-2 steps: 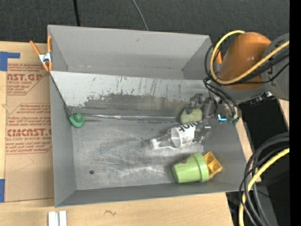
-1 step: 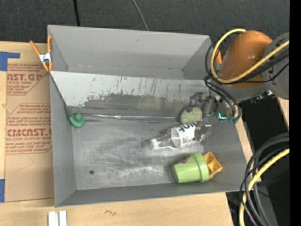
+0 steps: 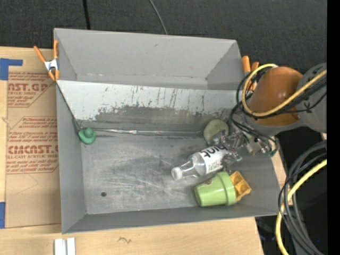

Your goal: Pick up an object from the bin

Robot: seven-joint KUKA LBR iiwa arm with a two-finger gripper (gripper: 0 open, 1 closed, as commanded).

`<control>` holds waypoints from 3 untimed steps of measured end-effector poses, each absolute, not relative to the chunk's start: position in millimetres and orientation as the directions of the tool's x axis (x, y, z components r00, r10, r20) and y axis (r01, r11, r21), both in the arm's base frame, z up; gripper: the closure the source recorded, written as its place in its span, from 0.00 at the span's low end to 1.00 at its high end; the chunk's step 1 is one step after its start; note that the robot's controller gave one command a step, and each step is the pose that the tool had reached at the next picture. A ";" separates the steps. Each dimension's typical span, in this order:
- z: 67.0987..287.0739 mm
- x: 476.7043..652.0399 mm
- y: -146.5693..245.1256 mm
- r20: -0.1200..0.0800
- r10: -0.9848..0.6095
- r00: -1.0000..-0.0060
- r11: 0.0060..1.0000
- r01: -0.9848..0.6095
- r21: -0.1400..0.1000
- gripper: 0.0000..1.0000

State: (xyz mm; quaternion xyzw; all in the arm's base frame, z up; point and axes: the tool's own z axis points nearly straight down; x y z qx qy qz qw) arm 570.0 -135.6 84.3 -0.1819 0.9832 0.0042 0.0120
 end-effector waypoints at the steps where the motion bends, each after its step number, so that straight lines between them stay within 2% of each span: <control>1: 84.3 570.0 -135.5 -0.025 -0.358 -0.933 0.934 -0.359 0.003 1.00; 2: 125.3 558.5 -133.8 -0.001 -0.385 -0.923 0.923 -0.385 0.003 1.00; 3: 165.0 546.9 -133.4 -0.002 -0.368 -0.930 0.930 -0.368 0.001 1.00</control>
Offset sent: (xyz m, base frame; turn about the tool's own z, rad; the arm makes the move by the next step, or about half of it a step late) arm -0.0124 0.0137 0.1429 -0.0813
